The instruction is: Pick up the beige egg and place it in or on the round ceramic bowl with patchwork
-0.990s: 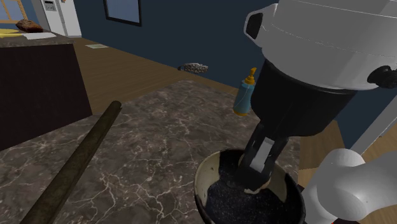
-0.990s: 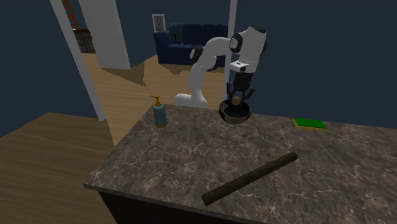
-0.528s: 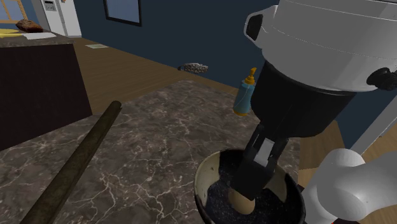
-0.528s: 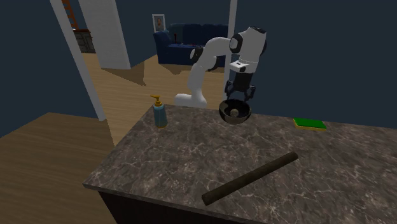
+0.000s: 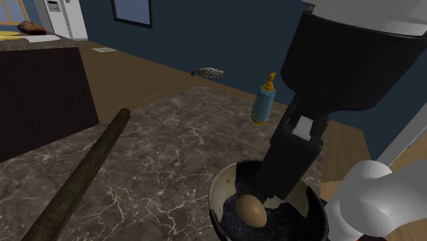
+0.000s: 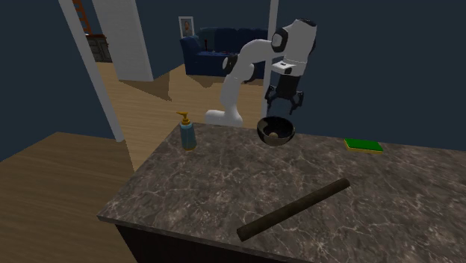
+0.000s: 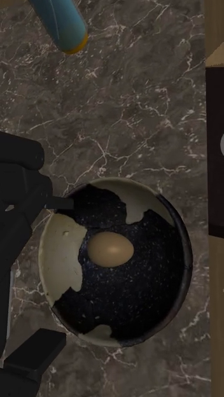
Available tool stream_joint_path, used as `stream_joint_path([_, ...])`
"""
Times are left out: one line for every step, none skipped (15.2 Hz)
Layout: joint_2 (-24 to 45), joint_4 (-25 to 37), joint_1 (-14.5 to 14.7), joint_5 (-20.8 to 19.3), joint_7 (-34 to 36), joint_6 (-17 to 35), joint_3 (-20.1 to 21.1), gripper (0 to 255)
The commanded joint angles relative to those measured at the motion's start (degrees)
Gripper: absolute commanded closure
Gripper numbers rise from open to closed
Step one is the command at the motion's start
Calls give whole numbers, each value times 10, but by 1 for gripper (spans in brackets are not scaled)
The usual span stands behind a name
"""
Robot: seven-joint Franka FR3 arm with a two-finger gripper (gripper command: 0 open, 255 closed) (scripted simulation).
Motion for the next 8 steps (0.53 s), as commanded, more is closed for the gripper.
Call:
stream_joint_path([8,24,-4,-3,5,-17,3,0])
stream_joint_path([8,24,-4,-3,5,-17,3,0])
stream_joint_path([8,24,-4,-3,5,-17,3,0])
stream_joint_path([8,24,-4,-3,5,-17,3,0])
stream_joint_path([8,24,-4,-3,5,-17,3,0])
stream_joint_path([8,24,-4,-3,5,-17,3,0])
stream_joint_path([8,24,-4,-3,5,-17,3,0])
stream_joint_path([8,24,-4,-3,5,-17,3,0])
